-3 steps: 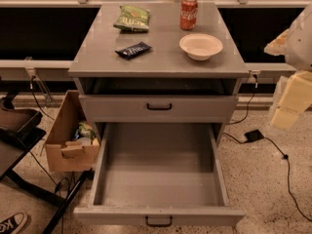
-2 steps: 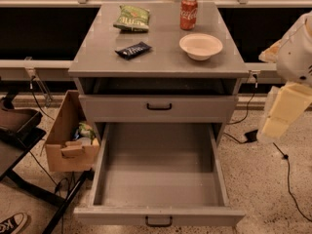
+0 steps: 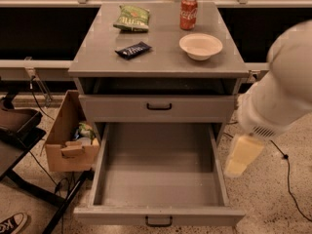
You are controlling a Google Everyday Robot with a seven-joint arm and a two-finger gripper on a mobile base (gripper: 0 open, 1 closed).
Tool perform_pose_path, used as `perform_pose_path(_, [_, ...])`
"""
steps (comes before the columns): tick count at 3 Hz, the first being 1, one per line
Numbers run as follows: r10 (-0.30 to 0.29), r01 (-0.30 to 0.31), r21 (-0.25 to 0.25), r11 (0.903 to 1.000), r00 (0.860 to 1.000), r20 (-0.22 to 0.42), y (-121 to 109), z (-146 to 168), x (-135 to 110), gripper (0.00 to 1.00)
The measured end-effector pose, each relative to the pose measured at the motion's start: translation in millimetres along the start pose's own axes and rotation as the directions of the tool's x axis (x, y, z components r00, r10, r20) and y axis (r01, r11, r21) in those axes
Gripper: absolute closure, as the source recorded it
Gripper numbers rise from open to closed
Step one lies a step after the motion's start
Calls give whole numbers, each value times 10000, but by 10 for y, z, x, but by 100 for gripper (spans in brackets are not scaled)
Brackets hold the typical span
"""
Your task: Close middle drawer
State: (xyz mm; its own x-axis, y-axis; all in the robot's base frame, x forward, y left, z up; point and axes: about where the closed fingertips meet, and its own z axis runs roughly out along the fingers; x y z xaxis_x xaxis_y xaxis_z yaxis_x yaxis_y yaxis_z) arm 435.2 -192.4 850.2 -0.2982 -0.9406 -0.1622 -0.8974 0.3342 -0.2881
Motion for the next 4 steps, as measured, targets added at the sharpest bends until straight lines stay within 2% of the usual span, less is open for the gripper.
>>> perform_pose_path(1, [-149,78,-786,9969,9958,-907,387,904,132,0])
perform_pose_path(2, [-292,-90,-2069,9783,9831,-1810,926,1795,361,0])
perform_pose_path(3, [-292,-90,-2069,9783,9831,-1810,926,1795,361,0])
perform_pose_path(4, [-30,-411,-2344,9713,9828,-1847,1159,2097,407,0])
